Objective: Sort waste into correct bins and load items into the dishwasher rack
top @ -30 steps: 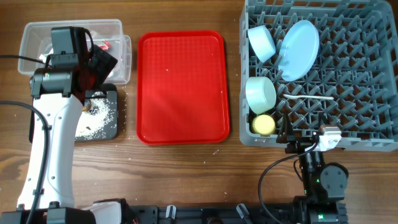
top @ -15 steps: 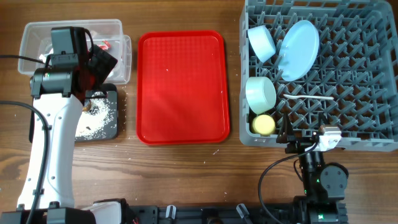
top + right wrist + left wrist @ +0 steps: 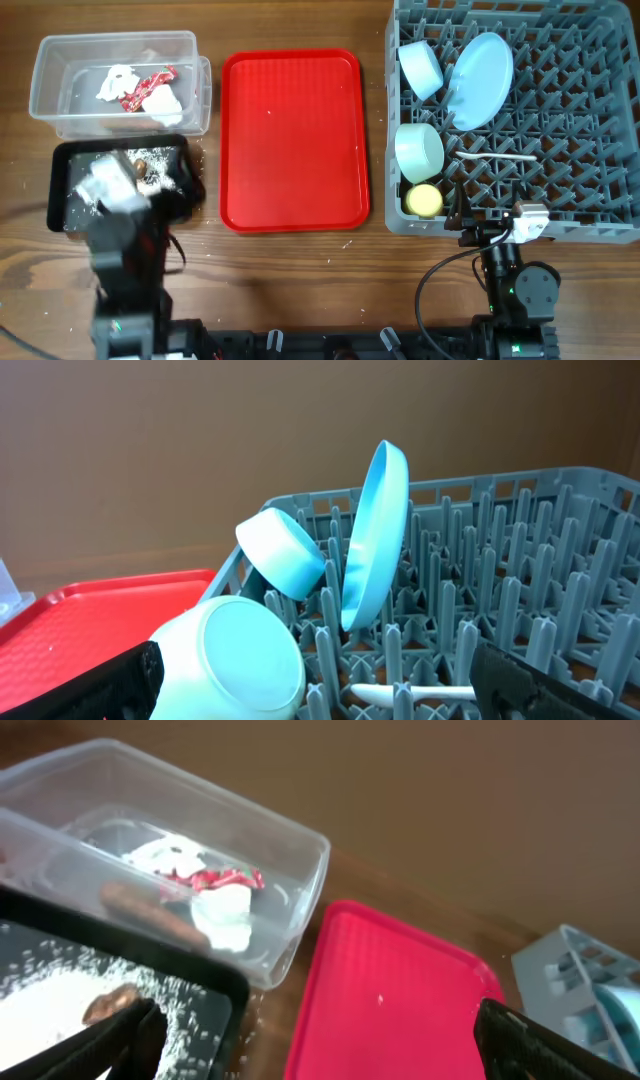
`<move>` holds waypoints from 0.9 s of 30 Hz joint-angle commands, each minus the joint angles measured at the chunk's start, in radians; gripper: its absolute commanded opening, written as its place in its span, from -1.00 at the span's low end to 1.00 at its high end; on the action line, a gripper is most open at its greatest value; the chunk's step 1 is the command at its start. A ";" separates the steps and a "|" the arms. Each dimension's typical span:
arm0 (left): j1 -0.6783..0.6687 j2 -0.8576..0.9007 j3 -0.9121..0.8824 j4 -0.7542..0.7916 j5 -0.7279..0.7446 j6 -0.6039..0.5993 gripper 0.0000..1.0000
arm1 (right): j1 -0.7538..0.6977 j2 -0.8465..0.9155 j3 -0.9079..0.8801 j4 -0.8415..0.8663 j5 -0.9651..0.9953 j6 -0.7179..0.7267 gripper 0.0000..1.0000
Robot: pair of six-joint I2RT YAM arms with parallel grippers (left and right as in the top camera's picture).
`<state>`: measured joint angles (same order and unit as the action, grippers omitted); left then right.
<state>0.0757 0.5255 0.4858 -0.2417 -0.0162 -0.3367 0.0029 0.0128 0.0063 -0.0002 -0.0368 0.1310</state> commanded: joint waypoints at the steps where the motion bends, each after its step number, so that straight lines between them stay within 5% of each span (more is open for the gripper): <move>1: 0.009 -0.241 -0.233 0.052 0.019 0.046 1.00 | -0.002 -0.008 -0.001 0.002 -0.013 0.007 0.99; 11: 0.009 -0.513 -0.438 0.097 0.019 0.069 1.00 | -0.002 -0.008 -0.001 0.002 -0.013 0.007 1.00; 19: 0.005 -0.523 -0.480 0.167 0.068 0.218 1.00 | -0.002 -0.008 -0.001 0.003 -0.013 0.007 0.99; 27: 0.005 -0.519 -0.480 0.168 0.068 0.217 1.00 | -0.002 -0.008 -0.001 0.002 -0.013 0.007 0.99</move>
<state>0.0788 0.0147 0.0177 -0.0803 0.0357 -0.1421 0.0029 0.0128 0.0063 -0.0006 -0.0372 0.1310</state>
